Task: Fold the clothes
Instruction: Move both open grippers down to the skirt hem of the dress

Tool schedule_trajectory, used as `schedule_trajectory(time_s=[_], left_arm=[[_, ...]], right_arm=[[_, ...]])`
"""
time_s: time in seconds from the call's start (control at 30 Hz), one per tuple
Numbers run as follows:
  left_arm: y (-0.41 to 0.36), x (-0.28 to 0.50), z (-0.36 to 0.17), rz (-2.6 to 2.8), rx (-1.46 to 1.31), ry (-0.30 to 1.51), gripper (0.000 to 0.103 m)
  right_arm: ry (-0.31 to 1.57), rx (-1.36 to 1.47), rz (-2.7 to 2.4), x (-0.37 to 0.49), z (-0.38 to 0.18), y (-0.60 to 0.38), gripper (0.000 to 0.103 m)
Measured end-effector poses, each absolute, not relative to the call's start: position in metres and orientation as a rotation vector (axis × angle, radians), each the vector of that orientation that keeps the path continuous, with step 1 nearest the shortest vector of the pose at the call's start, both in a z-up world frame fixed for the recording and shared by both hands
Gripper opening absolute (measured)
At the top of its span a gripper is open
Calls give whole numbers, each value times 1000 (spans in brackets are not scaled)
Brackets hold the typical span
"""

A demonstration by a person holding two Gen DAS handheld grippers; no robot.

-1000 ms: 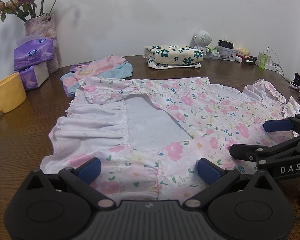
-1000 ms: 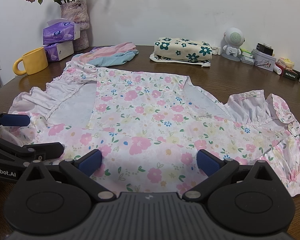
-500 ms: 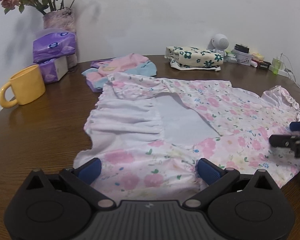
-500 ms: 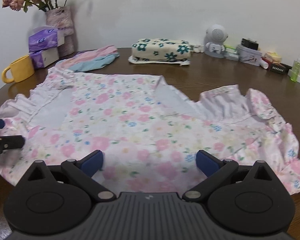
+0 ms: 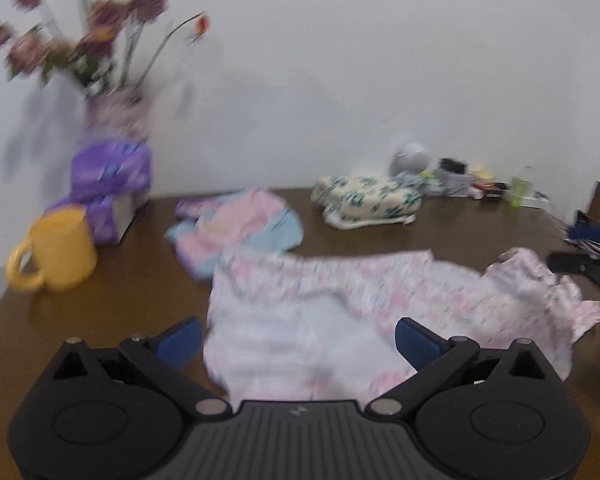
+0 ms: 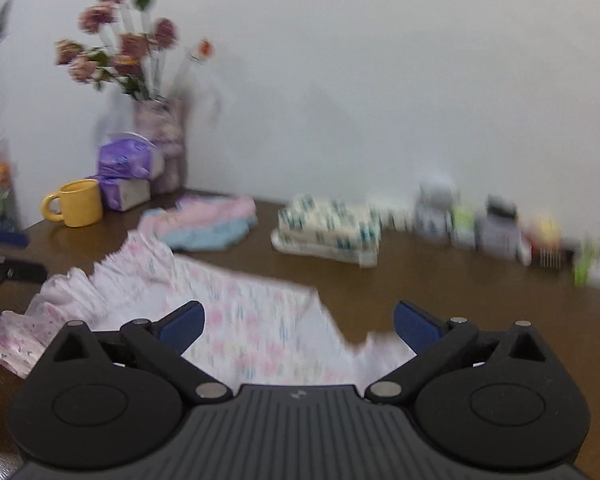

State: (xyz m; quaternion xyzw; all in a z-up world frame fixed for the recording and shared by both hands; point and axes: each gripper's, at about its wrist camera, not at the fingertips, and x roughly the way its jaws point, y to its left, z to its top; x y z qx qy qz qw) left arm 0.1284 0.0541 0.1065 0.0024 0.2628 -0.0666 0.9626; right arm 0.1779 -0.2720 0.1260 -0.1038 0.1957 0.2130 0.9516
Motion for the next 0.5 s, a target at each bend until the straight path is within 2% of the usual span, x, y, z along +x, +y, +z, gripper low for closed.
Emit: schedule_trajectory(time_s=[0.13,0.27,0.4,0.5], left_arm=[[48,161,149,-245,107,523,103],[22,199,172,-357,375,532,103],[2,233,167,-411,609,509,103],[-1,257,150,-475,656,534,103]], right_arm=[[379,-405,544,202,167,-244,102],[409,-542,659,241,189,-218,102],[491,-644,685,287,177,-197,99],[556,-701,697,313,153,-187,94]])
